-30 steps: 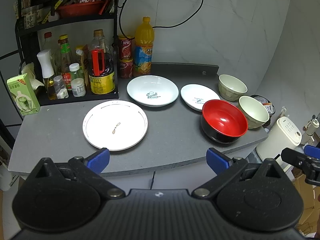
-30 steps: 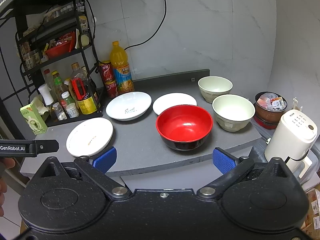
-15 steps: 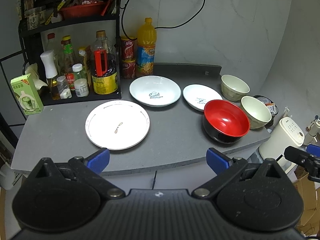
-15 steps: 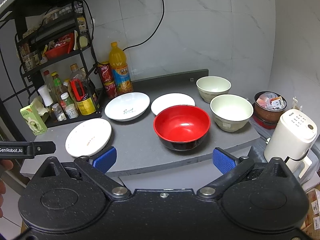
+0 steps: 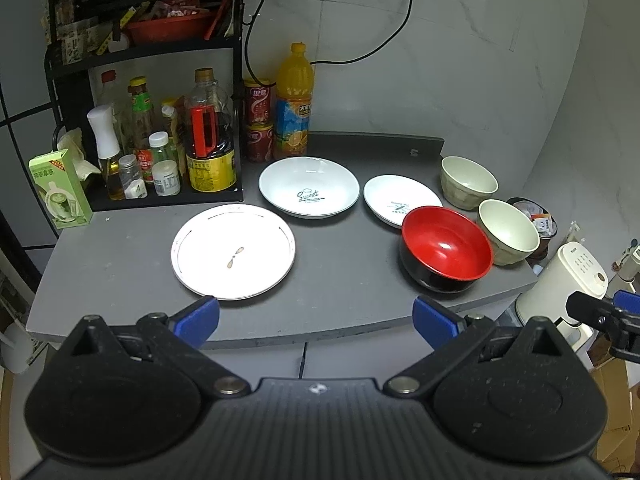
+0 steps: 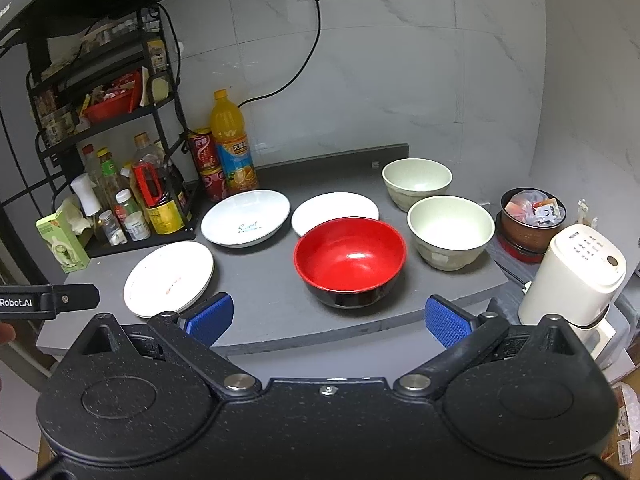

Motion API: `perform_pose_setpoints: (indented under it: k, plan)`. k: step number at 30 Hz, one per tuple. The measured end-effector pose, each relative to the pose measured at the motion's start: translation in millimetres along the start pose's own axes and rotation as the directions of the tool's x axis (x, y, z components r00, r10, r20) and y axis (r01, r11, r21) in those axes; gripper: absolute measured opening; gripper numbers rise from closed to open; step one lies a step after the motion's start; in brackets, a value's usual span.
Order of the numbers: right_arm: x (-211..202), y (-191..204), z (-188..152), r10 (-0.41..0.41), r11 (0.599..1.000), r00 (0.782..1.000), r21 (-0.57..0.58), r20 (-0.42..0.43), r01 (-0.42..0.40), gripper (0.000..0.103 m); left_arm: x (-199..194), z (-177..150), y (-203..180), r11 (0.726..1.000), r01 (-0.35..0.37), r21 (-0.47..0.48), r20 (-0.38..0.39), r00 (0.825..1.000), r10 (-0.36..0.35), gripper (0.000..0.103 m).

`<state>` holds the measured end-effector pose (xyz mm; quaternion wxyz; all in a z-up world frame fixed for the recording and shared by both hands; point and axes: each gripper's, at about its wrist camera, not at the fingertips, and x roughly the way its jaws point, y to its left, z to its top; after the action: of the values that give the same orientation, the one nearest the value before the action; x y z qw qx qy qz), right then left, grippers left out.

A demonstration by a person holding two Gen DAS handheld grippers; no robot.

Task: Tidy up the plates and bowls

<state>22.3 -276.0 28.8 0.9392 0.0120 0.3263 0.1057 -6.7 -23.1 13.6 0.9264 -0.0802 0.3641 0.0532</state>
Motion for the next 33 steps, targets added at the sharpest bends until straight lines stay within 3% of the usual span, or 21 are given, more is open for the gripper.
perform_pose_setpoints:
  k: [9, 18, 33]
  plan:
    - [6.5, -22.7, -0.4, -0.035, 0.998, 0.999, 0.043, -0.013, 0.036, 0.103, 11.2, 6.1, -15.2, 1.000, 0.004, 0.013, -0.016, 1.000, -0.004, 0.102]
    - [28.6, -44.0, 2.2, -0.042, 0.996, 0.998, 0.083, -0.047, 0.046, 0.103, 46.4, 25.9, -37.6, 0.999, 0.023, 0.032, -0.033, 0.999, -0.022, 0.102]
    - [97.7, -81.9, 33.3, -0.099, 0.982, 0.989, 0.152, -0.106, 0.115, 0.103, 150.8, 81.2, -85.1, 0.988, 0.116, 0.098, -0.130, 0.986, -0.103, 0.101]
